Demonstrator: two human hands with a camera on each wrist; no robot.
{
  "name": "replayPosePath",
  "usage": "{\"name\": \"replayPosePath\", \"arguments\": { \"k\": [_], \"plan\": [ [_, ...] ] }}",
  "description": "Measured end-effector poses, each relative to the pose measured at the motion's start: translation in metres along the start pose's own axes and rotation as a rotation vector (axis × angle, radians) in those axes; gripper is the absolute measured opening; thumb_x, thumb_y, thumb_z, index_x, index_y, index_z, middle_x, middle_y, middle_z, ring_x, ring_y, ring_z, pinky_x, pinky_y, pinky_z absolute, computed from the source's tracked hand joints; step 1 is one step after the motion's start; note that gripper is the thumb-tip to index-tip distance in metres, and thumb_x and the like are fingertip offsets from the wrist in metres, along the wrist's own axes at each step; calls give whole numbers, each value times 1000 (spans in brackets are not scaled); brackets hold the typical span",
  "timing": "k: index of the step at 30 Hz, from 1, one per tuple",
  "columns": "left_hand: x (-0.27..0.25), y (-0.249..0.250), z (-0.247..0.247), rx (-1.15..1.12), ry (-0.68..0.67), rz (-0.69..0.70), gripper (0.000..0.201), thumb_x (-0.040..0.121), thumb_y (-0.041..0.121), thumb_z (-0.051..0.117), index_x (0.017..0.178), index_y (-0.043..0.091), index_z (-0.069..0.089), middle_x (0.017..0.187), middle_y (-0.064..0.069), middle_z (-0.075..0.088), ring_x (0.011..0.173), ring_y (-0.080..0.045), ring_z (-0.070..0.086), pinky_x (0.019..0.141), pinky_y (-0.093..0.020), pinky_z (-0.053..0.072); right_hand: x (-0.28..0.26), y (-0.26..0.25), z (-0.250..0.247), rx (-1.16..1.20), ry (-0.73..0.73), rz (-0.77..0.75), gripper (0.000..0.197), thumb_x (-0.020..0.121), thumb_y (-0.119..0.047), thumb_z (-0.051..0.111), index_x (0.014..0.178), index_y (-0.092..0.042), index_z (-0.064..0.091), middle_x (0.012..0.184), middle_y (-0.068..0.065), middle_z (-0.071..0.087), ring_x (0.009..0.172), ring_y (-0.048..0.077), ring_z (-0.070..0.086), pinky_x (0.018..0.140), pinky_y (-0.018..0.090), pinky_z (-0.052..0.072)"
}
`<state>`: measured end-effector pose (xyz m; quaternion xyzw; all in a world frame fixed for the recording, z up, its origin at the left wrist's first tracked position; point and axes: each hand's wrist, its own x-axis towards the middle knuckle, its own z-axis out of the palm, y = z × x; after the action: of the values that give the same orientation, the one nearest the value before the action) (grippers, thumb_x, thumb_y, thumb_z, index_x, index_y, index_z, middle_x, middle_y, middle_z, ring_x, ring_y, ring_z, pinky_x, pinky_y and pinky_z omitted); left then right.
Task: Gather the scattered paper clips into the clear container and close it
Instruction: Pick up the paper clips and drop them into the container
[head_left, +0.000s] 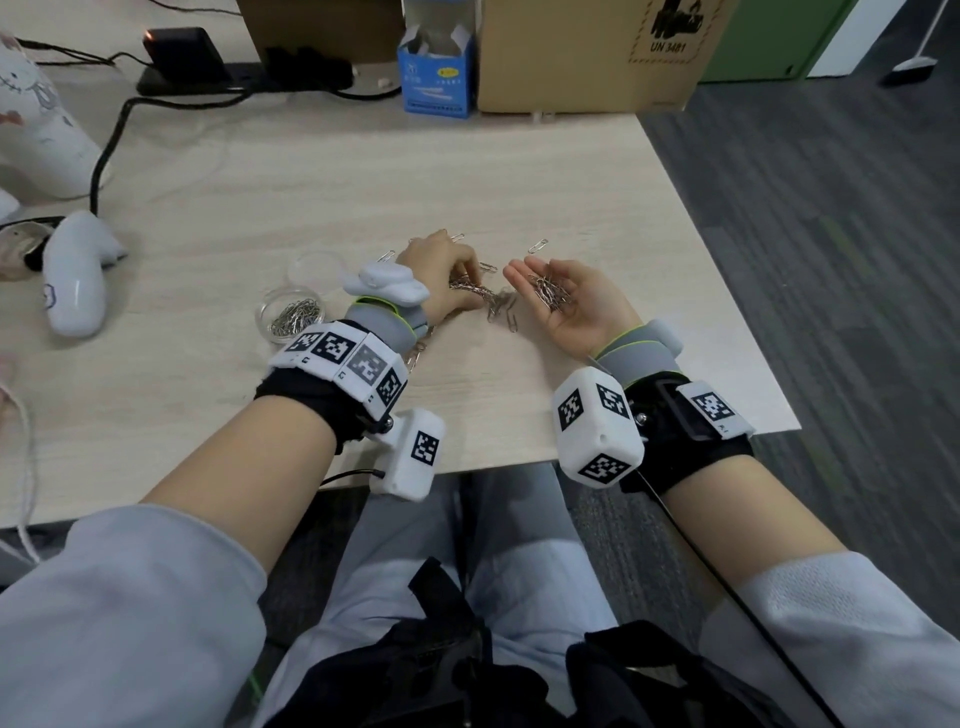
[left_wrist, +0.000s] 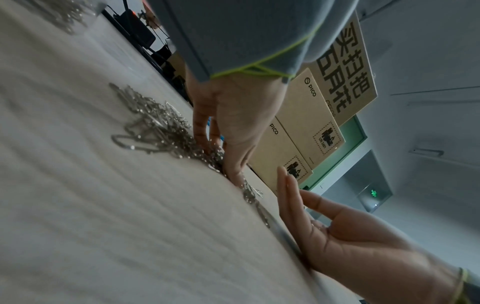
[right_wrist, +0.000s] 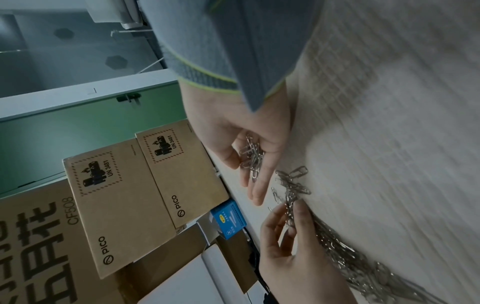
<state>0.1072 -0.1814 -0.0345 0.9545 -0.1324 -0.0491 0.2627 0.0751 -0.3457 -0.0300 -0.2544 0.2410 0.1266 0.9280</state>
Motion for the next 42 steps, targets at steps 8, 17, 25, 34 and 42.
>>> {"name": "replayPosePath", "arguments": {
  "k": [8,17,25,34,42],
  "plan": [
    [10,-3,-2,-59,27,-59,20,74,19,73,93,12,69,101,-9,69,84,-21,58,74,-23,39,0,-2,-4,-9,4,-3,24,96,-4,37,92,12,55,94,29,60,111,41,55,68,36,58],
    [20,2,-23,-424,-28,16,19,69,12,79,85,7,69,61,9,61,51,0,58,60,-19,53,8,0,0,-91,27,23,25,96,-9,42,88,10,57,85,27,65,90,37,61,76,40,55],
    [31,45,-23,-313,-155,210,19,69,8,77,86,13,71,76,-7,67,59,-1,55,69,-26,50,13,2,18,-137,-65,76,36,98,-13,35,79,-2,64,66,10,71,58,22,69,62,33,59],
    [34,39,-28,-461,-55,210,25,75,1,69,94,18,70,86,-8,70,61,5,64,67,-19,56,9,-8,11,75,0,64,29,99,-6,35,88,12,55,71,28,66,76,38,63,76,43,55],
    [29,15,-11,30,-94,-7,86,51,68,64,126,27,55,138,-7,49,132,-23,39,107,-33,29,-2,-10,4,35,30,43,27,98,-6,37,84,8,55,62,24,67,80,35,59,64,34,56]
  ]
}}
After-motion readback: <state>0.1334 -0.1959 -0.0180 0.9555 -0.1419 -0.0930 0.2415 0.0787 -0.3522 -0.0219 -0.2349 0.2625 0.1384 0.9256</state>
